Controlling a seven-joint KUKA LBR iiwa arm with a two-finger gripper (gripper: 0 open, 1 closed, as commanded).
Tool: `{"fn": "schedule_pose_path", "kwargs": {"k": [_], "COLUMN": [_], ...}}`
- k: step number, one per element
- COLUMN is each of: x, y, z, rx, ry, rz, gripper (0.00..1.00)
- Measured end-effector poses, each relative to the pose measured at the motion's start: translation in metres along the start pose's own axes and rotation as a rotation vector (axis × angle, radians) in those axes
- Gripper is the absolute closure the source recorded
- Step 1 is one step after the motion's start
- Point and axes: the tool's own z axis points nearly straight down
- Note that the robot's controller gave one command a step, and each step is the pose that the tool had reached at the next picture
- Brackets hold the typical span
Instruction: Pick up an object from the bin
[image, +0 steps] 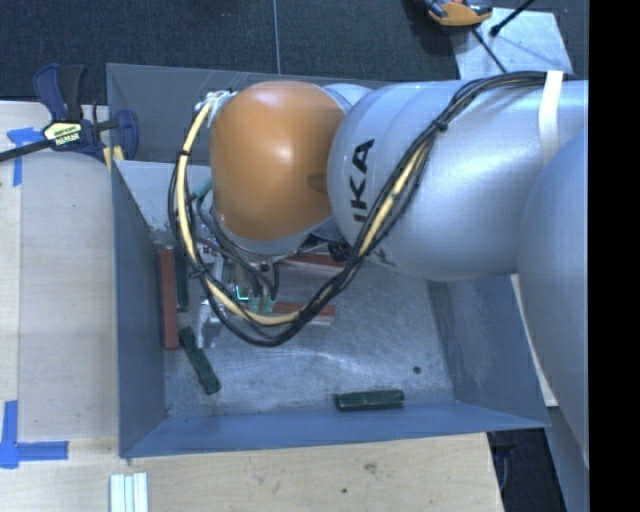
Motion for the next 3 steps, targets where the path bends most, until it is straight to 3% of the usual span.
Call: {"fn": "schedule_pose_path", "kwargs": {"k": [1, 2, 3], "x": [-0.002, 0.015, 0.034], "y": [-0.001, 0.000, -0.006], "z": [-0.004, 0.046, 0.060], "rx": [-0.002, -0.004, -0.003], "ry": [-0.008, -0.012, -0.008], "rz": [0.003, 0.065, 0.169], "gripper": [0.00, 0.00, 1.00]}}
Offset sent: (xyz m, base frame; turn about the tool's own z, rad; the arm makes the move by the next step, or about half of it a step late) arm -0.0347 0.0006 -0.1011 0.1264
